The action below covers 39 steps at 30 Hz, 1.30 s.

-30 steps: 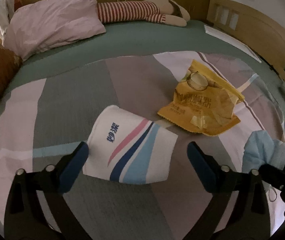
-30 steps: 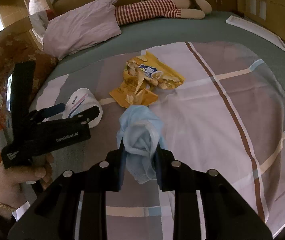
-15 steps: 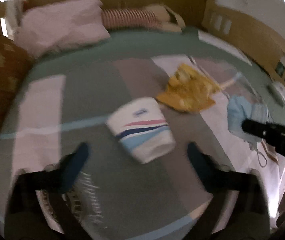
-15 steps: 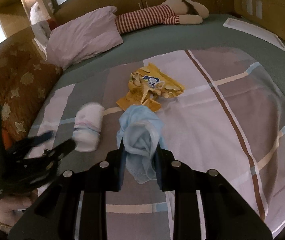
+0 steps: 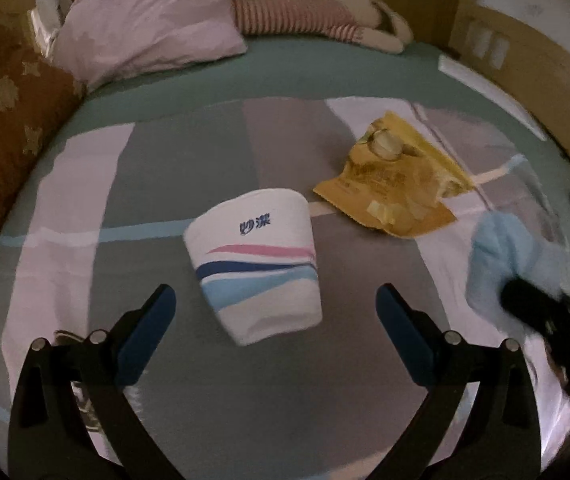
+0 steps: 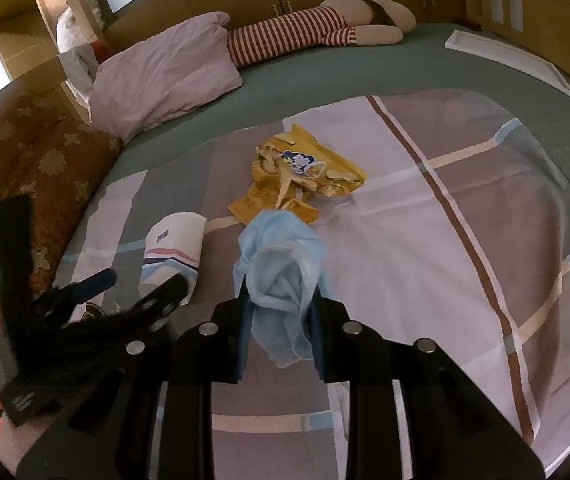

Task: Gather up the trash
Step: 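Close left tool on the white paper cup rim and lift it, then carry the mask with right tool and cup with left tool to wastebasket, open both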

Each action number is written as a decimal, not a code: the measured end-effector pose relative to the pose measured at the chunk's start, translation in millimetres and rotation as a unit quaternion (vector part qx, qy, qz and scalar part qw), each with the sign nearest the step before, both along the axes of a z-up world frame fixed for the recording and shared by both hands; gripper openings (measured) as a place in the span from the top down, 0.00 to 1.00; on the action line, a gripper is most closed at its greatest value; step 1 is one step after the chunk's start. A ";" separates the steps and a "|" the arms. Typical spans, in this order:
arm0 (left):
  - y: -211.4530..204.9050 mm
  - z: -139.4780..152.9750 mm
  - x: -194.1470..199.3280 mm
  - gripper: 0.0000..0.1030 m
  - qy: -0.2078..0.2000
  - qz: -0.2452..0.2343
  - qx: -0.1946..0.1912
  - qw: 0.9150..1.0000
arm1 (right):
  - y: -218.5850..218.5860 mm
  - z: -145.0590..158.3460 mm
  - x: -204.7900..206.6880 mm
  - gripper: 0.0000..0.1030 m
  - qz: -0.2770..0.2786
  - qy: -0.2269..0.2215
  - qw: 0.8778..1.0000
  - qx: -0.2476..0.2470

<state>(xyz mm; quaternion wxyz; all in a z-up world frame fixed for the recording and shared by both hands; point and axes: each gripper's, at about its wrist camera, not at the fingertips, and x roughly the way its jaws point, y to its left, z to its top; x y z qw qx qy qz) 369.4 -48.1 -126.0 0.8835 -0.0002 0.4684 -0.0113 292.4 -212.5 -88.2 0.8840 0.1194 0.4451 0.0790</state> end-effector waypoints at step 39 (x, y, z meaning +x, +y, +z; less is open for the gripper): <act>63.0 92.7 -188.0 0.32 -0.112 -0.022 -0.077 0.990 | -37.6 123.2 -180.1 0.75 -0.006 -0.166 0.985 0.037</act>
